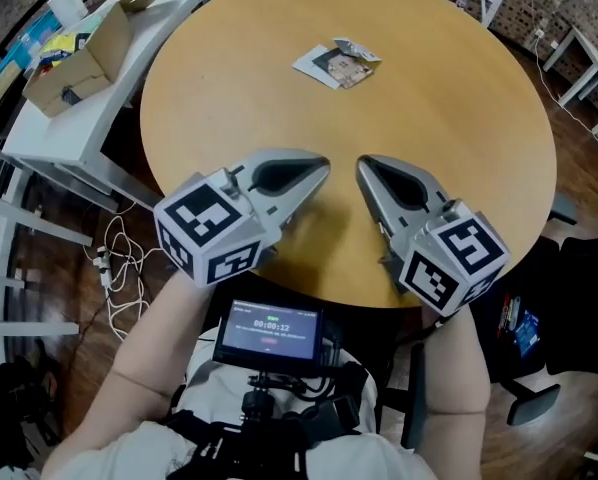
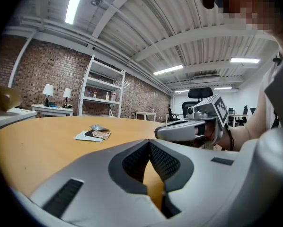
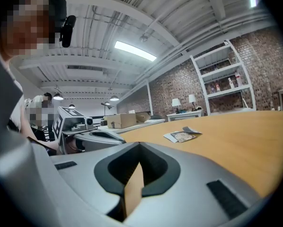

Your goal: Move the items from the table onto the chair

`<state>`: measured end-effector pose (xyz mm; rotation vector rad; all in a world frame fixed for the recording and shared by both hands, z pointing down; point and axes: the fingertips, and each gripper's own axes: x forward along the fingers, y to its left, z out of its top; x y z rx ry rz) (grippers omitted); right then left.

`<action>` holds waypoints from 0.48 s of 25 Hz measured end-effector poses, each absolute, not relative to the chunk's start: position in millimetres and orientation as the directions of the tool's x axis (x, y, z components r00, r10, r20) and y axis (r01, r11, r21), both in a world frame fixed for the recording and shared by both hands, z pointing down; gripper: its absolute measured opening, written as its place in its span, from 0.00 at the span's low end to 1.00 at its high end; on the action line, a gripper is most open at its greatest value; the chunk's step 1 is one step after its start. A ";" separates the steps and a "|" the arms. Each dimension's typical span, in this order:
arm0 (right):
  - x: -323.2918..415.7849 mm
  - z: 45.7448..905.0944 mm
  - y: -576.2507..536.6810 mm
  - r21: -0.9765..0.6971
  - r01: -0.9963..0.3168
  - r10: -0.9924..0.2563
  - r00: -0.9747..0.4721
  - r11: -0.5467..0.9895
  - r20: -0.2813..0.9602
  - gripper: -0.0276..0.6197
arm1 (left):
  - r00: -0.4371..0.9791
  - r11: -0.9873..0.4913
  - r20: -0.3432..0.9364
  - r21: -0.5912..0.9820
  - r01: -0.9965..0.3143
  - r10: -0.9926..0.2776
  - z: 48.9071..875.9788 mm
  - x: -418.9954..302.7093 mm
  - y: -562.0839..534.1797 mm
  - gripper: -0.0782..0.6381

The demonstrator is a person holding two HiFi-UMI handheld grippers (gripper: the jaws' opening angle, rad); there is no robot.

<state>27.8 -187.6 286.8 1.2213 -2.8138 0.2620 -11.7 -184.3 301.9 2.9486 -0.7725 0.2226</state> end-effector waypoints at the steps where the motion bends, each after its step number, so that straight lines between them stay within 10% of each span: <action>1: 28.8 287.2 -187.7 -0.131 -0.732 -0.721 -0.682 0.669 0.124 0.05 | 0.862 -0.869 0.163 0.046 -0.493 -0.481 302.2 -11.5 -184.1 0.12; 12: 23.1 294.1 -187.3 -0.062 -0.738 -0.724 -0.673 0.672 0.153 0.05 | 0.862 -0.869 0.163 0.047 -0.492 -0.480 302.7 -11.7 -183.1 0.12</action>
